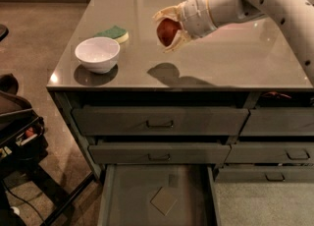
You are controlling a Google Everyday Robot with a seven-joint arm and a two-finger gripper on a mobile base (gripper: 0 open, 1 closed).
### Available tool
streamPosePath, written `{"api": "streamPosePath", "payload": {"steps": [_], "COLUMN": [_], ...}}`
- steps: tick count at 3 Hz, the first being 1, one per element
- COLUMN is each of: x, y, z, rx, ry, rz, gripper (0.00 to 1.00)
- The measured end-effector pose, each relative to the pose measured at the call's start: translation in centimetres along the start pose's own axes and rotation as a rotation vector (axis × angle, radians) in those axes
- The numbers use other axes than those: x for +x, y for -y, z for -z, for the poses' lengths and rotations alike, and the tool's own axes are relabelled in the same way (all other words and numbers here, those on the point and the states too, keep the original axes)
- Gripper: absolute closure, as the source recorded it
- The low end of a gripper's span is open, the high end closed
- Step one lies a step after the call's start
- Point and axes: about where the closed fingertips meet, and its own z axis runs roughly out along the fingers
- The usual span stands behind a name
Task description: Pick apple from bottom drawer and place on counter
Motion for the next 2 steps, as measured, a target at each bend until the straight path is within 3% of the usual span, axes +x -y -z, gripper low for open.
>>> {"api": "streamPosePath", "payload": {"steps": [1, 2], "x": [1.6, 1.78], "y": [0.96, 1.04], "z": [-1.73, -1.85], "rx": [0.006, 0.009], "ry": [0.032, 0.034], "rz": [0.026, 0.028], "gripper": [1.0, 0.84]}}
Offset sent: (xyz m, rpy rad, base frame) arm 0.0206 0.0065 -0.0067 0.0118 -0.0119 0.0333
